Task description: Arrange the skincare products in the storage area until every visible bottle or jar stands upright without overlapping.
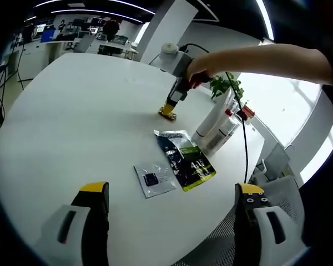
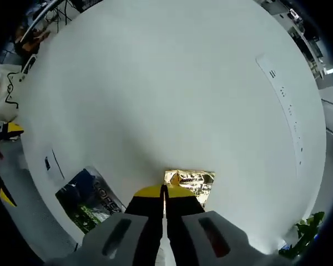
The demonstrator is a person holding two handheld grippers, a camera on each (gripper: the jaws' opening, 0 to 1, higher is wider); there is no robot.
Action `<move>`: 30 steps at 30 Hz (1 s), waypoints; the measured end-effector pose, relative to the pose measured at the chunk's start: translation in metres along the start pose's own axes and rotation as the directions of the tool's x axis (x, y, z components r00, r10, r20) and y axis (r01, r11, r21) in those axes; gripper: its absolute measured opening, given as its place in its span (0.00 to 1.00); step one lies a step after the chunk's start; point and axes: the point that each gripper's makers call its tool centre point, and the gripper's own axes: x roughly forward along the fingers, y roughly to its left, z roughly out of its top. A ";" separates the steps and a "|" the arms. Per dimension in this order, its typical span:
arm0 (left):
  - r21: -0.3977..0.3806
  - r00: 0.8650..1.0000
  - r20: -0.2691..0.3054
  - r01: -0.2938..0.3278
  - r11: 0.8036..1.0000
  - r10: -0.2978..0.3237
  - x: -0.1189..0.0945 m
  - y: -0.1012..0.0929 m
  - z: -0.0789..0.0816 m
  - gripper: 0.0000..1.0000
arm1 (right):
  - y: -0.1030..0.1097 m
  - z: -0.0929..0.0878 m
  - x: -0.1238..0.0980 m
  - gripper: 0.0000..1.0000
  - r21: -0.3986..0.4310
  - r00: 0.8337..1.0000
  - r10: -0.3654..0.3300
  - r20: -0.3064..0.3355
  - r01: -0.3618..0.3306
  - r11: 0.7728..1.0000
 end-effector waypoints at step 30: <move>0.059 0.999 0.042 0.020 0.998 -0.023 -0.015 -0.026 0.014 0.91 | 0.026 0.008 -0.051 0.01 0.037 0.995 -0.028 0.093 0.025 0.999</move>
